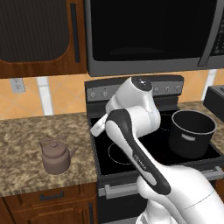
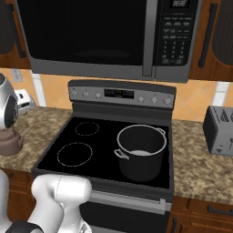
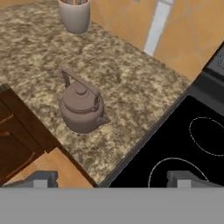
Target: Pick the kettle from the counter and place it on a stove burner. Then turn the burner on.
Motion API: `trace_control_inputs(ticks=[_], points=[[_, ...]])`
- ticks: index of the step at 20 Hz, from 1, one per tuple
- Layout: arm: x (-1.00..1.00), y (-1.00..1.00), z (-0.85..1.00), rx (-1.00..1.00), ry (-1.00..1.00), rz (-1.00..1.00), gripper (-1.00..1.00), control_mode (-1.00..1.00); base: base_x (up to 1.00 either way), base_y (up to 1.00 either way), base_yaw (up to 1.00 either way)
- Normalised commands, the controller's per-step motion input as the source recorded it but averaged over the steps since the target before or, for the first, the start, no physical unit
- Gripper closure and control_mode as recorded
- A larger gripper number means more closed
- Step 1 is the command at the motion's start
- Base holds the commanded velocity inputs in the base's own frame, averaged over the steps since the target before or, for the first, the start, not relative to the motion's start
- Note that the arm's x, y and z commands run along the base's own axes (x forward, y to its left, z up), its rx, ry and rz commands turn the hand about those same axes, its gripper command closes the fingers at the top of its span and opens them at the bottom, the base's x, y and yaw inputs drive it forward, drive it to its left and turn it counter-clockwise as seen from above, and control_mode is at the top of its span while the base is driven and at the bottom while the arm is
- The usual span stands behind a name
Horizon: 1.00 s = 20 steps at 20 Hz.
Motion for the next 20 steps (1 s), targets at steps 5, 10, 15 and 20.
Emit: trace_control_inputs(ticks=[5, 10, 15, 20], points=[[0.00, 1.00, -0.02, -0.29, 0.00, 0.23, -1.00, -1.00, 0.00, 0.00, 0.00], [0.05, 1.00, -0.20, -0.35, 0.01, 0.16, -1.00, -1.00, 0.00, 0.00, 0.00], [0.15, 0.57, -0.38, -0.25, 0.14, 0.02, -1.00, -1.00, 0.00, 0.00, 0.00], [0.62, 0.18, -0.40, -0.09, 0.05, 0.02, -1.00, -1.00, 0.00, 0.00, 0.00]])
